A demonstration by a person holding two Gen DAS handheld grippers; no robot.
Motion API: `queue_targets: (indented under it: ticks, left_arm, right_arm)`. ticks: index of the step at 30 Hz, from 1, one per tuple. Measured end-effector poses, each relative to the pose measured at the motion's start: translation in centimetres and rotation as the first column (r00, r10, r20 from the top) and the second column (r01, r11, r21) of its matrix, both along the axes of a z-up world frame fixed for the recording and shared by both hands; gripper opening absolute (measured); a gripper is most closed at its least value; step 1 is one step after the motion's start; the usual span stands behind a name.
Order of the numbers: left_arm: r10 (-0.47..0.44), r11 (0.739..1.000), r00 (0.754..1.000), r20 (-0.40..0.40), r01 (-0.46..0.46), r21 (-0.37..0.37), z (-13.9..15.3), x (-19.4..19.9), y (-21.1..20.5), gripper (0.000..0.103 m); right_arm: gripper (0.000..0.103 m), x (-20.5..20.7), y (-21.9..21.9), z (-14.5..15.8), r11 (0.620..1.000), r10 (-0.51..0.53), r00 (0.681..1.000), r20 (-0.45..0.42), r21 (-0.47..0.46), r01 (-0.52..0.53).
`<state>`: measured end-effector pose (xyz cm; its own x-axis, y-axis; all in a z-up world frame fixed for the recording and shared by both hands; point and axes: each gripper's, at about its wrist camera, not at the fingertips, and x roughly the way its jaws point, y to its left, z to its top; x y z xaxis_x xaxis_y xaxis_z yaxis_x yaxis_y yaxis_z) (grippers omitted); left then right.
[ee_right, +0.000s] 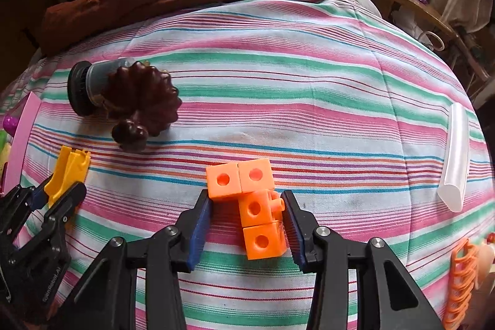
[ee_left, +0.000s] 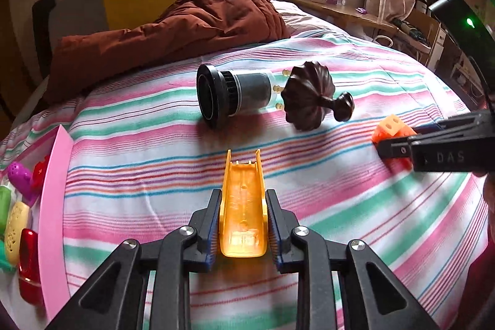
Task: Organize rigid objects
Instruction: 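Carry the yellow-orange scoop into the tray and open the left tool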
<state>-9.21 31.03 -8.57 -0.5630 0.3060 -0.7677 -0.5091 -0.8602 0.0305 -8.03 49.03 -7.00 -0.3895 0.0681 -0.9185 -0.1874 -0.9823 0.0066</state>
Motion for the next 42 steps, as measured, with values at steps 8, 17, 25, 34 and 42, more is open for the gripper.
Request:
queue_targets:
  ticks: [8, 17, 25, 34, 42]
  left_arm:
    - [0.024, 0.998, 0.999, -0.033, -0.022, 0.064, 0.9, 1.6, -1.9, 0.026]
    - [0.022, 0.993, 0.996, -0.081, -0.013, 0.117, 1.8, 4.4, -4.0, 0.026]
    - [-0.025, 0.992, 0.997, -0.077, 0.034, 0.120, 1.9, 6.7, -4.6, 0.026]
    - [-0.037, 0.982, 0.999, -0.029, 0.042, 0.184, 2.0, 9.0, -7.7, 0.026]
    - [-0.071, 0.970, 0.996, -0.051, 0.081, 0.228, 3.8, 11.2, -9.8, 0.026]
  right_arm:
    - [0.045, -0.2, -0.5, 0.3, 0.999, 0.042, 0.999, -0.026, -0.003, -0.042]
    - [0.045, 0.0, -3.4, 1.0, 0.986, 0.165, 0.984, -0.071, 0.009, -0.164]
    - [0.045, 0.4, -4.9, 0.7, 0.970, 0.238, 0.970, -0.060, 0.067, -0.234]
    - [0.045, 0.7, -5.9, 0.7, 0.952, 0.294, 0.954, -0.060, 0.108, -0.287]
    - [0.045, 1.2, -6.7, 0.5, 0.934, 0.338, 0.940, -0.052, 0.139, -0.328]
